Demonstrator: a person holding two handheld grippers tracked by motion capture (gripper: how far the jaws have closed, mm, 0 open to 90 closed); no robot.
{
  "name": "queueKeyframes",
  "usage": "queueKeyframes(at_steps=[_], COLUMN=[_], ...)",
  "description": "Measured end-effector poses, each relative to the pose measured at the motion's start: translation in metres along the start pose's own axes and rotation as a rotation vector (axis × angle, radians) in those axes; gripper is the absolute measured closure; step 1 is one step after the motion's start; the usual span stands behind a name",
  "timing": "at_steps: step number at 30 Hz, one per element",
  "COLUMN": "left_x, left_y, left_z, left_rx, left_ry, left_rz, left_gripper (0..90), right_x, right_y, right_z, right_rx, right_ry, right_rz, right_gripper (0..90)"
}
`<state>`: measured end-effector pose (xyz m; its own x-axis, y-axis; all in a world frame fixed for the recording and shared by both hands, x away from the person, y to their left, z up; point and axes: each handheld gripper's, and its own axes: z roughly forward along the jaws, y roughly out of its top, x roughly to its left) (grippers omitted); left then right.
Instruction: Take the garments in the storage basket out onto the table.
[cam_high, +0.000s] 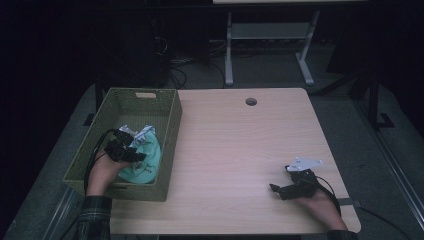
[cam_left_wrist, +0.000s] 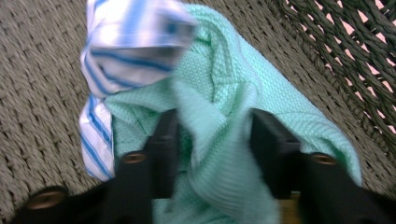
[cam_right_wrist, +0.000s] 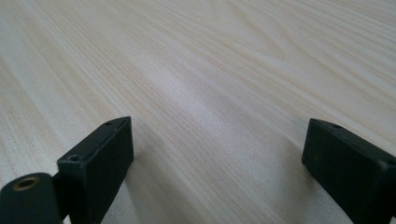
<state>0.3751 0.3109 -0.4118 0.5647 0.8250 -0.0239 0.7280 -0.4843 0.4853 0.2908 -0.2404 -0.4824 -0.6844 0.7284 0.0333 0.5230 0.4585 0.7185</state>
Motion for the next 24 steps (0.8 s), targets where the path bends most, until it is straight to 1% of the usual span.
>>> queueKeyframes(at_steps=[4,5,8,9,10,12,15,18,21,24], left_x=[0.0,0.0,0.0,0.001,0.002,0.004,0.005,0.006,0.008,0.01], left_y=[0.001,0.001,0.002,0.002,0.002,0.001,0.0,0.0,-0.001,-0.002], left_z=[-0.002,-0.003,-0.007,-0.009,-0.011,-0.016,-0.021,-0.025,-0.03,-0.035], left_rx=[0.003,0.005,-0.02,-0.042,-0.055,-0.099,-0.146,-0.182,-0.225,-0.279], left_ry=[-0.01,-0.011,-0.008,-0.005,-0.008,-0.022,-0.036,-0.047,-0.071,-0.101], left_rz=[-0.017,-0.02,-0.027,-0.034,-0.037,-0.049,-0.07,-0.071,-0.08,-0.098], left_gripper=[77.6,79.8,82.9,83.1,83.3,83.5,83.9,84.2,84.3,84.4], right_x=[0.0,0.0,0.0,0.0,0.0,0.0,0.0,0.0,0.0,0.0], right_y=[0.0,0.0,0.0,0.0,0.0,0.0,0.0,0.0,0.0,0.0], right_z=[0.0,0.0,0.0,0.0,0.0,0.0,0.0,0.0,0.0,0.0], right_rx=[0.0,0.0,-0.001,-0.001,0.001,-0.002,-0.002,-0.001,-0.002,0.001], right_ry=[0.0,0.0,0.0,0.001,0.0,0.001,0.001,0.001,0.001,-0.004], right_rz=[0.001,0.0,0.001,0.001,0.0,0.001,0.001,0.001,0.001,0.004], right_gripper=[8.7,8.7,8.7,8.7,8.7,8.7,8.7,8.7,8.8,8.8])
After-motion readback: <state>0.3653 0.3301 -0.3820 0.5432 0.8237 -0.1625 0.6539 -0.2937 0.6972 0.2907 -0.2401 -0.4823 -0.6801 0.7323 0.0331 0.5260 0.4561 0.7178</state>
